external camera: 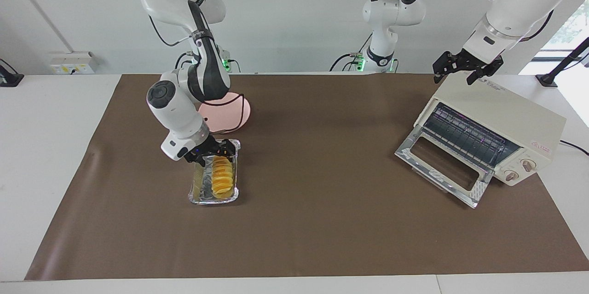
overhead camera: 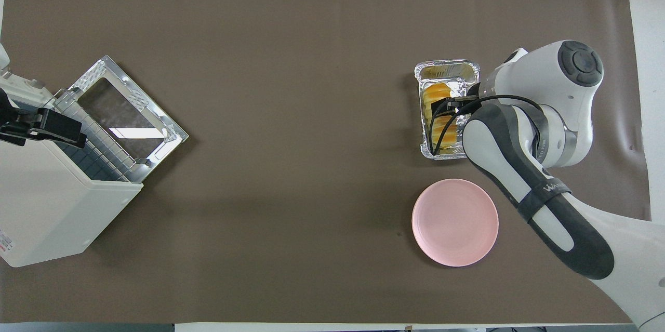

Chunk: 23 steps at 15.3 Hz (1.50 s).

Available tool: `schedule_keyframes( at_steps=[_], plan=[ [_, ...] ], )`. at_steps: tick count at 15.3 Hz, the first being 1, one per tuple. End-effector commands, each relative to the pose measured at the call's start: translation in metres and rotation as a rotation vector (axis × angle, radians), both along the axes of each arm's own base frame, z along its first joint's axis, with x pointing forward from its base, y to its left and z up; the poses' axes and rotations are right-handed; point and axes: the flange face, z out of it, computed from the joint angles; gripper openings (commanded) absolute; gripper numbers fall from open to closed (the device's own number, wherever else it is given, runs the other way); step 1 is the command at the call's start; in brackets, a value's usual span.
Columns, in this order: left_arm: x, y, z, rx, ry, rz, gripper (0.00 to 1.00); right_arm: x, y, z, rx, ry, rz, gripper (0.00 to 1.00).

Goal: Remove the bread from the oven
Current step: 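Grasp the yellow bread slices in the tray with the right gripper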

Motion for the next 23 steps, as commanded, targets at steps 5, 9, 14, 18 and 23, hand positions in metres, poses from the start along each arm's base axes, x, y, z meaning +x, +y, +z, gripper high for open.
schedule_keyframes(
  at_steps=[5,9,14,18,23],
  plan=[
    [-0.009,0.003,0.002,-0.014,0.003,0.003,1.00,-0.010,-0.004,-0.016,0.004,-0.024,-0.022,0.25],
    [-0.009,0.003,0.002,-0.014,0.003,0.003,1.00,-0.011,-0.003,-0.016,0.004,-0.026,-0.021,0.00],
    [-0.009,0.003,0.002,-0.014,0.003,0.003,1.00,-0.010,-0.004,-0.016,0.004,-0.023,-0.020,0.00],
    [-0.009,0.002,0.002,-0.014,0.003,0.002,1.00,-0.006,-0.009,-0.010,0.005,-0.028,-0.014,0.00],
    [-0.009,0.003,0.002,-0.014,0.003,0.003,1.00,0.004,-0.008,0.037,0.013,0.013,0.006,0.00]
  ],
)
